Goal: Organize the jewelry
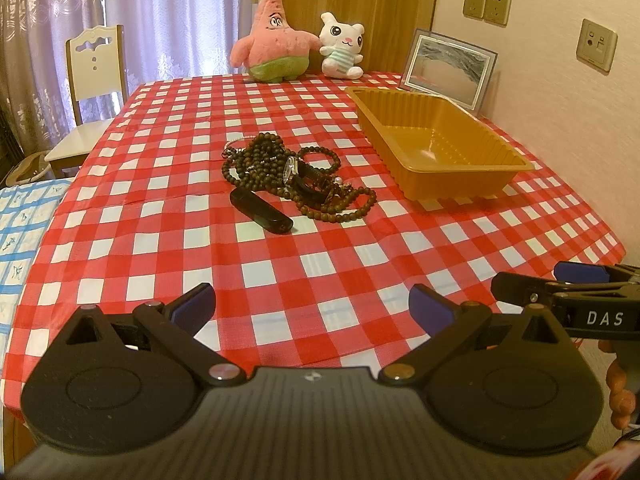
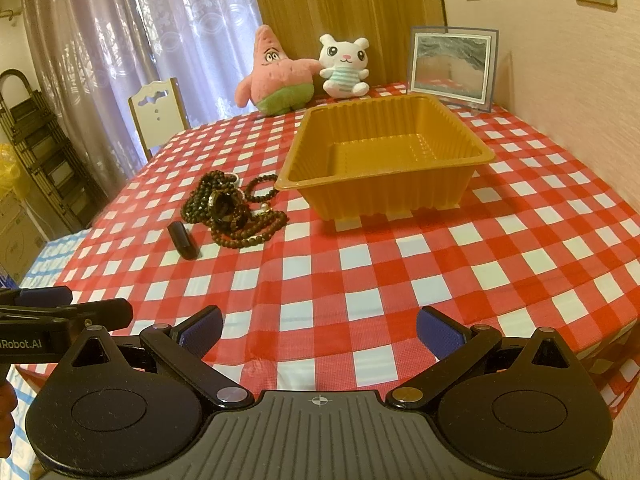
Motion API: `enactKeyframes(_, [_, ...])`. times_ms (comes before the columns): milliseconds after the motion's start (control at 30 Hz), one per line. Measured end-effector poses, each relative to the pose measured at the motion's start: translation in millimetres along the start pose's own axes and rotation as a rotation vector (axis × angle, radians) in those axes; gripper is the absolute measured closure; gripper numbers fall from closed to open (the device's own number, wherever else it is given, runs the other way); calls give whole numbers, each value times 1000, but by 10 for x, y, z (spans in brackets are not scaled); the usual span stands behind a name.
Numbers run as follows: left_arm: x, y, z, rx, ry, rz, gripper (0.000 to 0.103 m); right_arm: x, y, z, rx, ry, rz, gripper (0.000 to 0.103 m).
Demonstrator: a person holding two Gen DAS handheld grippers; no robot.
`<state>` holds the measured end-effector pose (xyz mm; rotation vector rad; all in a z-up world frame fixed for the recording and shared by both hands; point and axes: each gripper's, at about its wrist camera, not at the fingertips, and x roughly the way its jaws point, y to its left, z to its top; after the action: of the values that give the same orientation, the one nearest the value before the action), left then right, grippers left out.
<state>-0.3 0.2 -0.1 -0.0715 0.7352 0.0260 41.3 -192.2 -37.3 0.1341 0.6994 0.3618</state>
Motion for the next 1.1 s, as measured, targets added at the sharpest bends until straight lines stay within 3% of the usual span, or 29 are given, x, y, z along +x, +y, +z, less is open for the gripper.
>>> enactKeyframes(1100, [-6, -34, 55, 1, 0, 0, 0, -2, 2, -1, 1, -1, 0, 0])
